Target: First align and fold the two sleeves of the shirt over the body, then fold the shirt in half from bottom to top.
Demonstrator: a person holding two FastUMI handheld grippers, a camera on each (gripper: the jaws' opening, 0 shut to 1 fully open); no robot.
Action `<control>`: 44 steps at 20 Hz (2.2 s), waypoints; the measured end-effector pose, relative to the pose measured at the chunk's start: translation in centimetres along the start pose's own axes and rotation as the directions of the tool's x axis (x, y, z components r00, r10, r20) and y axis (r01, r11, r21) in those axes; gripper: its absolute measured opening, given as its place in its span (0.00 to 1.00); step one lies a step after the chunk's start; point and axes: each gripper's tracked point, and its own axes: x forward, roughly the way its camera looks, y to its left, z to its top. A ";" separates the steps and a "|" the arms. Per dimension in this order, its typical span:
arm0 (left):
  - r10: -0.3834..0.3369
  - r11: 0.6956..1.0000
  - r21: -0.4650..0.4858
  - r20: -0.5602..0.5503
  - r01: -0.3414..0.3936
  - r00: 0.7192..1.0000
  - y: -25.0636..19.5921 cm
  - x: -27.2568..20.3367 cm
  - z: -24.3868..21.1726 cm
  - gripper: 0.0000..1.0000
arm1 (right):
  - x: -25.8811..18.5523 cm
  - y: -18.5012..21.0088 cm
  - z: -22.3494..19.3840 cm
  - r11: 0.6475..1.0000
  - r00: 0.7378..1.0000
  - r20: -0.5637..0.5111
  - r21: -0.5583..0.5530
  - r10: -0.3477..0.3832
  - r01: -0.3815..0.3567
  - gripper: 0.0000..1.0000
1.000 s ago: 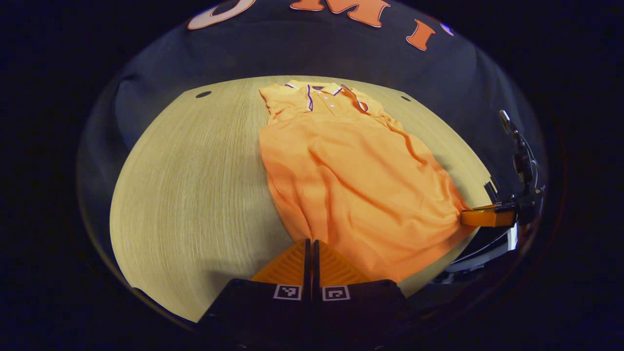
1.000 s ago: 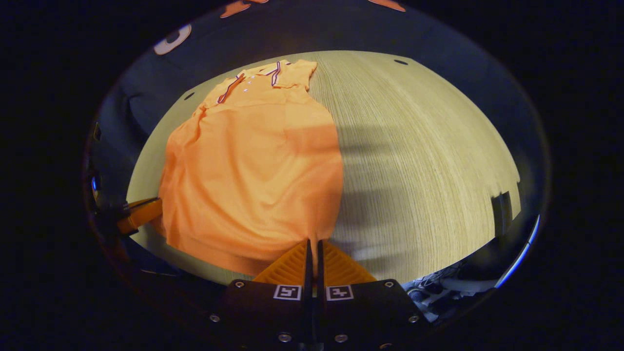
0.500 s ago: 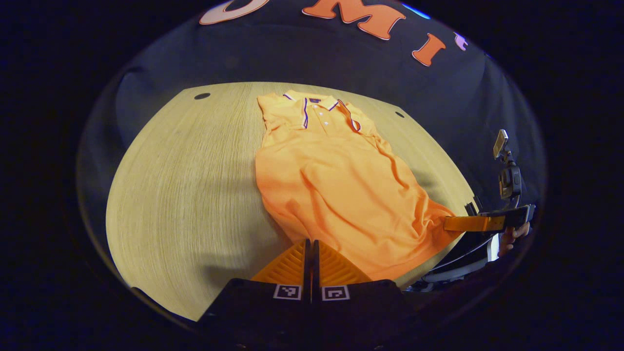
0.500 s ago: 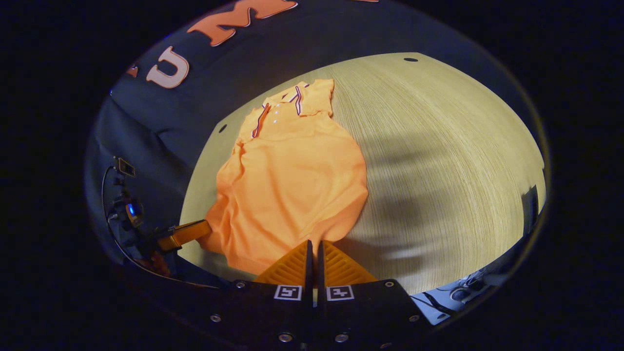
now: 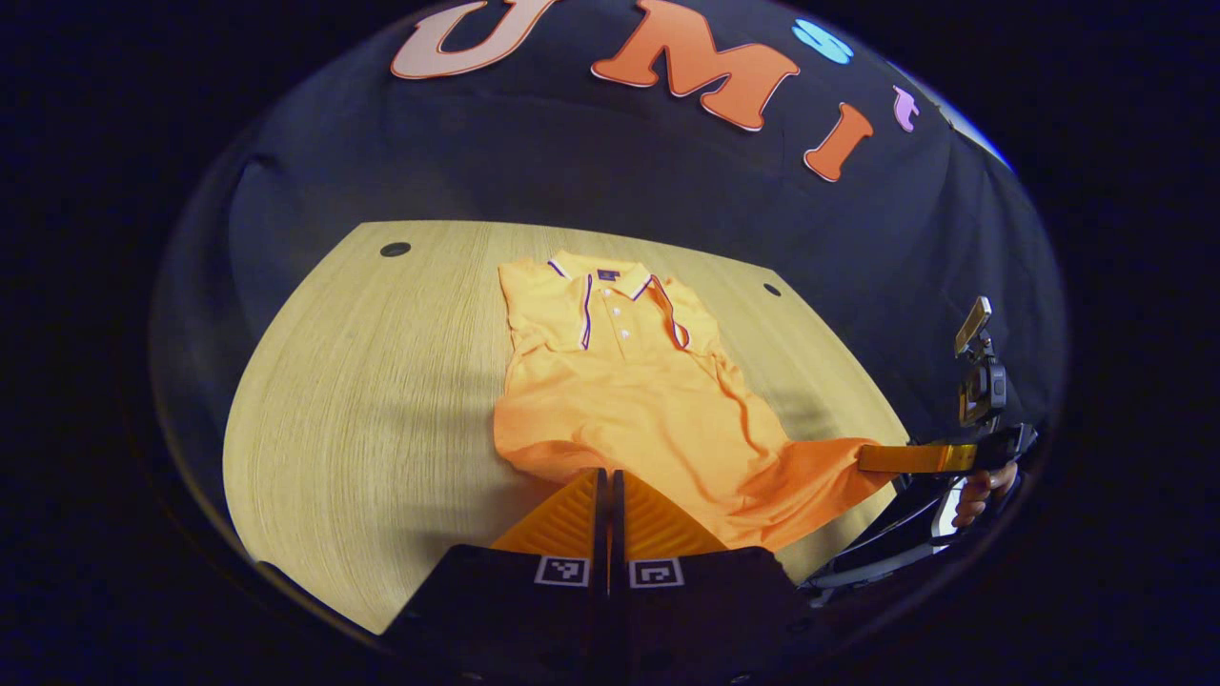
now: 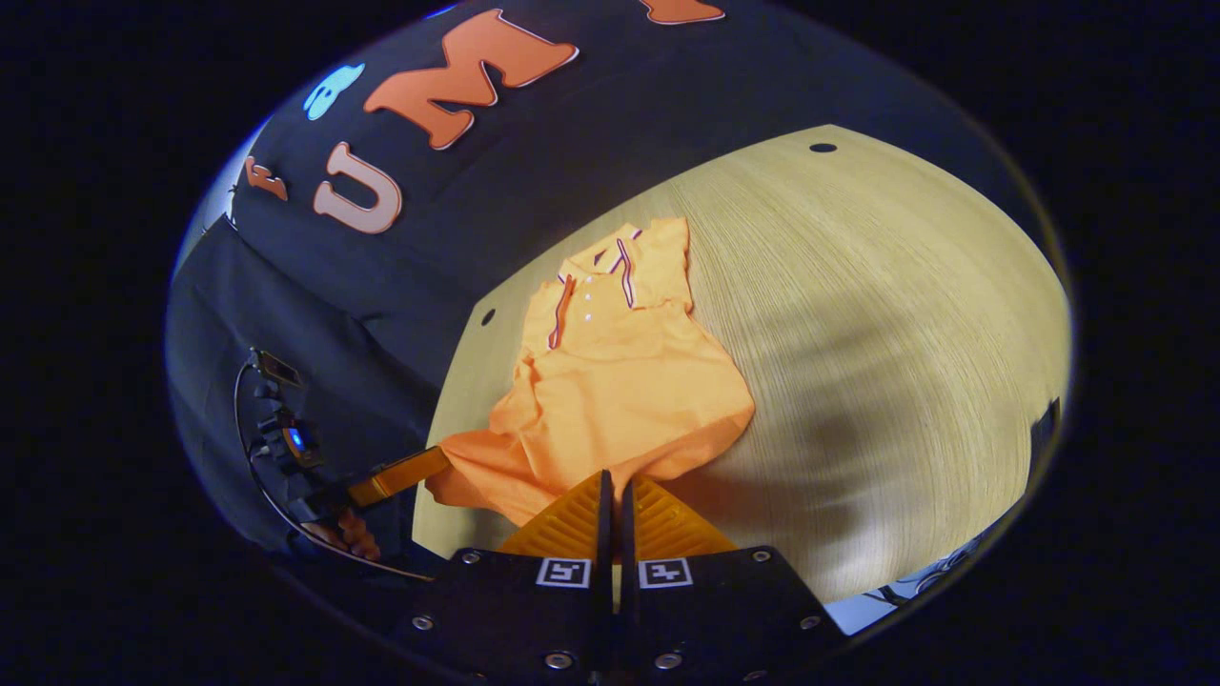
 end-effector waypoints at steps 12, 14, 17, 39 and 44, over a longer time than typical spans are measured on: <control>0.034 0.998 -0.049 0.171 -0.026 0.985 0.4 -0.2 10.7 0.01 | 1.3 4.2 10.8 0.986 0.982 0.124 -0.101 0.144 -0.132 0.04; 0.020 0.999 -0.048 0.179 -0.012 0.984 0.7 1.4 13.1 0.01 | 2.2 4.2 12.7 0.990 0.981 0.146 -0.091 0.124 -0.111 0.04; -0.021 0.997 -0.073 0.187 0.036 0.982 1.5 3.7 16.1 0.01 | 4.0 4.6 16.2 0.993 0.979 0.176 -0.076 0.105 -0.093 0.04; -0.011 0.977 -0.213 0.098 0.032 0.995 14.6 25.9 28.9 0.01 | 23.5 -1.4 31.3 0.984 0.965 0.212 -0.059 -0.153 0.169 0.04; 0.077 0.967 -0.245 0.027 -0.068 0.997 18.5 29.4 27.3 0.00 | 27.3 -5.3 30.8 0.965 0.961 0.134 -0.069 -0.241 0.251 0.04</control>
